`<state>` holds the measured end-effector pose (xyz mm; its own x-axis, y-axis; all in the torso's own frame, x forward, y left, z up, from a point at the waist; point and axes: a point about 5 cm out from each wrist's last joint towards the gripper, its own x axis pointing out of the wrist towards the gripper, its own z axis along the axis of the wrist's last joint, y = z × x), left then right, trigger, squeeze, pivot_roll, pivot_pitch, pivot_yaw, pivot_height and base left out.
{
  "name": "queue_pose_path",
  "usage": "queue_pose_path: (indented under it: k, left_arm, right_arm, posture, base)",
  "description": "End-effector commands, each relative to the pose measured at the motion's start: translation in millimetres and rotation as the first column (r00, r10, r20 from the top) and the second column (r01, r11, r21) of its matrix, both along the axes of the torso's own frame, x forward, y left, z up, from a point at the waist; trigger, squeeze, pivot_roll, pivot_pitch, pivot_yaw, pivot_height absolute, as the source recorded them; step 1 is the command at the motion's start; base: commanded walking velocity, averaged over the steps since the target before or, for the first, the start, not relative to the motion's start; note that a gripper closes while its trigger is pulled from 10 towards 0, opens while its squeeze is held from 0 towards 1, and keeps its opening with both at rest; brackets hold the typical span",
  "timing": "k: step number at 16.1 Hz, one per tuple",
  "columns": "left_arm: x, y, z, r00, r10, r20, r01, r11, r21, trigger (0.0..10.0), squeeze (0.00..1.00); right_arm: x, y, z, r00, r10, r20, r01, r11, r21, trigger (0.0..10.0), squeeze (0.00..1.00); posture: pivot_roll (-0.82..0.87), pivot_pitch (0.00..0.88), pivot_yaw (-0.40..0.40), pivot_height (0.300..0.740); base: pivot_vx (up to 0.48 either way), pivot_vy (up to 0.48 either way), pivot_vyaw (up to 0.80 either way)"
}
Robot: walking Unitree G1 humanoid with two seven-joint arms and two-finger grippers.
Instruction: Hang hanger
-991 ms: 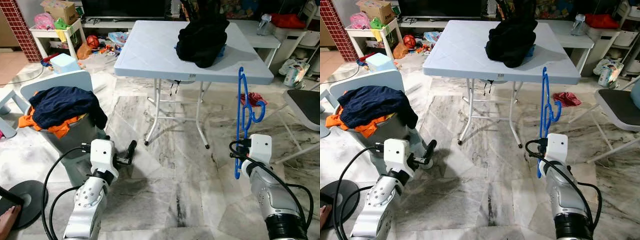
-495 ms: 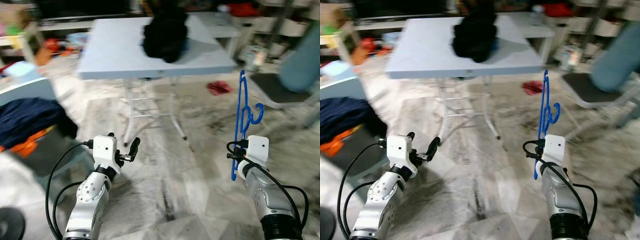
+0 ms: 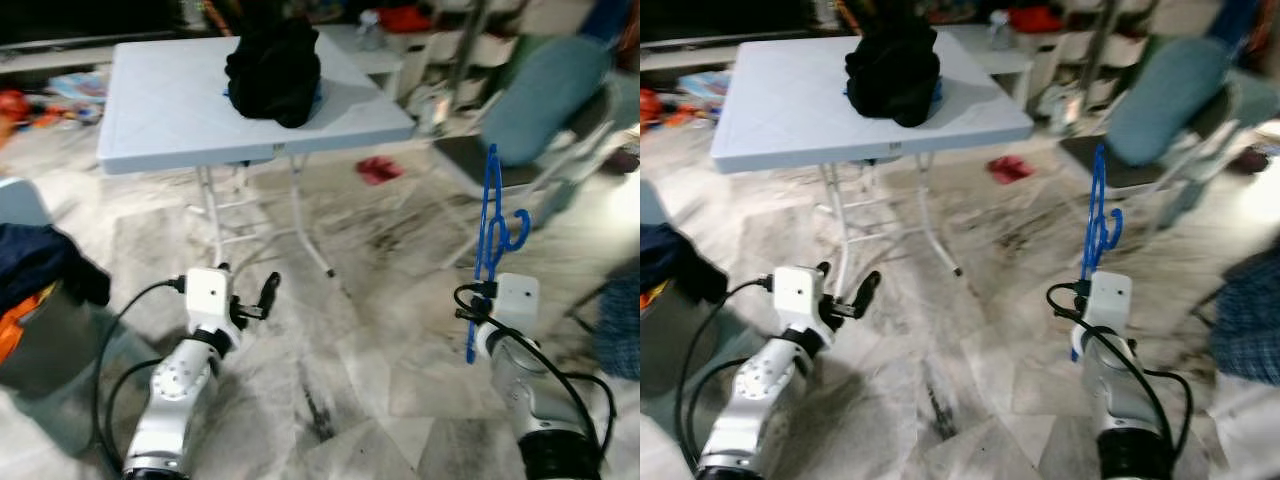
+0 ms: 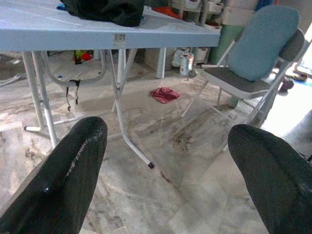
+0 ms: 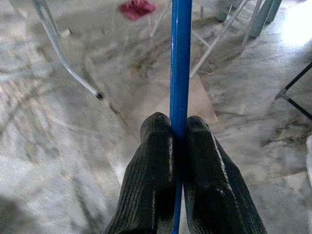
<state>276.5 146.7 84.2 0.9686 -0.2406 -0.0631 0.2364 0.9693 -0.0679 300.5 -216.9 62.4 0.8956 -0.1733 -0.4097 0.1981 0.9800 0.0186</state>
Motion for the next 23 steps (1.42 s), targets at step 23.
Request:
queue_pose_path:
  k: [23]
  left_arm:
    - [3.0, -15.5, -4, 0.995, -0.088, -0.046, 0.089, 0.996, 0.006, 10.0, 0.0]
  right_arm:
    - [-2.3, -14.3, -3, 0.994, -0.104, -0.033, 0.103, 0.993, -0.052, 10.0, 0.0]
  posture:
    - [-0.12, 0.0, -0.02, 0.74]
  base:
    - [0.239, 0.322, -0.69]
